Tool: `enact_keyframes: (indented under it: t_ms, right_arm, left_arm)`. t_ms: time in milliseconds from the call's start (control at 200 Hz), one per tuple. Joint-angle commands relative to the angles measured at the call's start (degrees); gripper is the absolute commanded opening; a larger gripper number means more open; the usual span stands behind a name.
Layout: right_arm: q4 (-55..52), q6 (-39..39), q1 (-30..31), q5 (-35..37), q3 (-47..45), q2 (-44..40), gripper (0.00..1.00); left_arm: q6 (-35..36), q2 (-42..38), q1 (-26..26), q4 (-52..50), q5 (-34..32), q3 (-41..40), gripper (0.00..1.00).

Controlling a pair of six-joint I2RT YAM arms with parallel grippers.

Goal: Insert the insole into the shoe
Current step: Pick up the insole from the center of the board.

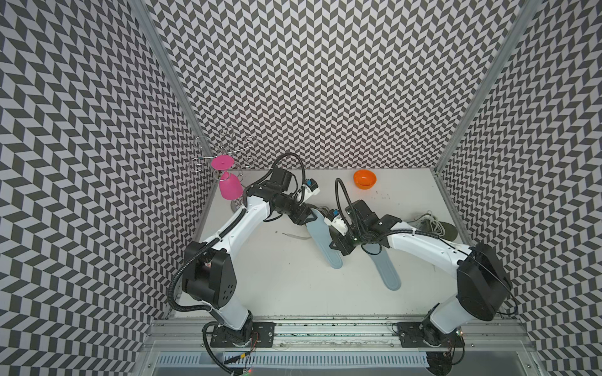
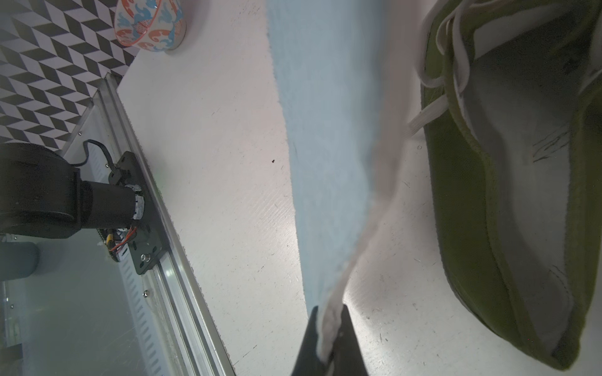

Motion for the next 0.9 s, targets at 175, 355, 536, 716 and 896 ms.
enact_keyframes:
  t_ms: [175,355,536,716,896]
  right_arm:
    - [-1.13,-2.49,0.64,3.84,1.76,-0.15,0.04]
    - [-1.43,-2.32,0.56,5.88,2.78,0.84,0.06]
    - [-2.42,-2.26,0.46,9.99,4.34,1.91,0.35]
    - [3.33,-2.88,0.27,9.65,2.72,-0.76,0.67]
    - [6.52,-3.48,0.27,9.11,2.16,-2.34,0.79]
  left_arm:
    - [1.46,-1.77,0.24,1.36,5.67,-2.50,0.28]
    - [-0.62,-1.06,-0.48,1.07,5.60,-1.91,0.00]
    - [-9.48,-2.31,-1.13,4.52,3.39,-2.75,0.00]
    - [-16.56,-6.83,-3.66,7.45,4.66,-7.21,0.00]
    - [-18.80,-7.77,-5.01,5.80,1.90,-7.00,0.00]
